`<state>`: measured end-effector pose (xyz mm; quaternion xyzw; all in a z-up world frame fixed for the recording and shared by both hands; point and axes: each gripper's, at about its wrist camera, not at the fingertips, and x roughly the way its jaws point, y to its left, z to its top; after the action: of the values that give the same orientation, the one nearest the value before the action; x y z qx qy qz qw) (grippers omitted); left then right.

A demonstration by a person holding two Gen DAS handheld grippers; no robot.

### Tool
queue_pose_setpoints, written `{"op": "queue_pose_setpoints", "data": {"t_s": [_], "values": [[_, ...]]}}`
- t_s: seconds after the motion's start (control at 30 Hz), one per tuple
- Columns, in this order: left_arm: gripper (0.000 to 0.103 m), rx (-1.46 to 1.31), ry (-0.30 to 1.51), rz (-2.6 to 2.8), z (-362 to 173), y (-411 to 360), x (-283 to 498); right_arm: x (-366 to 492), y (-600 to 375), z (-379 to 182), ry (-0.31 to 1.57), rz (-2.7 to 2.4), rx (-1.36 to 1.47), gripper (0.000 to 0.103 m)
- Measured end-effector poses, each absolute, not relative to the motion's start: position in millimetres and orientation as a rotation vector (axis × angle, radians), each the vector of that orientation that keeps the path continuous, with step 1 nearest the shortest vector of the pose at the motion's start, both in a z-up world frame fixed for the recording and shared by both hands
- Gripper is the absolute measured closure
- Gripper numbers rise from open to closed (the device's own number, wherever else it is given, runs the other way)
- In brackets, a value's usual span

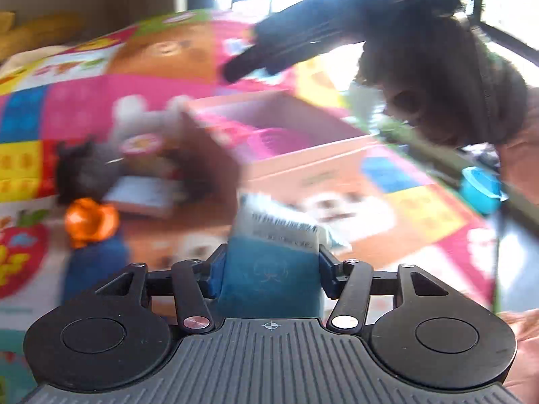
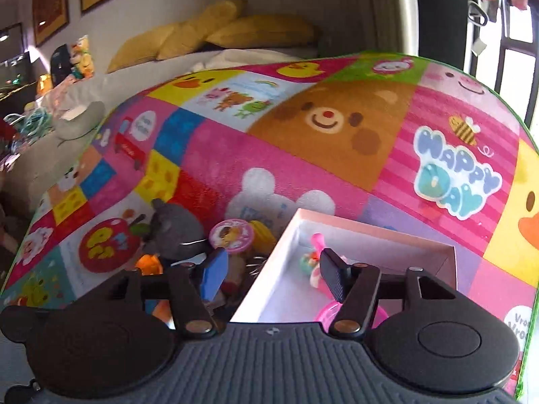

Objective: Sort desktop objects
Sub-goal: 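Push the pink net handle down inside the box with the right gripper, then grasp the orange cup with the left gripper while the right grasps the blue wipes pack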

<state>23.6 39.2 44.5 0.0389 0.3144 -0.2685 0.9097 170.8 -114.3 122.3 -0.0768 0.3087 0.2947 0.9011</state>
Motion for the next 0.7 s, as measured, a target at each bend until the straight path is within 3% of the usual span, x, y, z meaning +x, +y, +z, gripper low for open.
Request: {"op": "queue_pose_setpoints", "data": {"t_s": [0.03,0.07,0.13,0.3,0.47,0.7], "values": [[0.034,0.096,0.630,-0.580,45.7,24.6,18.6,162.3,-116.8,125.7,0.632,0.617,-0.163,0.039],[0.021,0.112,0.612,-0.594,45.8,12.4,16.3,154.4,-120.6,128.2,0.627,0.616,-0.160,0.039],[0.008,0.142,0.581,-0.601,44.5,-4.7,13.8,141.5,-132.8,134.0,0.611,0.601,-0.145,0.037],[0.006,0.116,0.565,-0.468,49.0,12.5,22.7,86.8,-180.1,134.6,0.481,0.501,-0.192,0.000],[0.003,0.194,0.504,-0.151,48.6,59.2,47.5,40.8,-206.5,94.5,0.566,0.604,-0.204,0.000],[0.003,0.176,0.651,0.033,18.2,92.9,123.3,13.0,-156.2,29.2,0.696,0.799,-0.251,0.000]]}}
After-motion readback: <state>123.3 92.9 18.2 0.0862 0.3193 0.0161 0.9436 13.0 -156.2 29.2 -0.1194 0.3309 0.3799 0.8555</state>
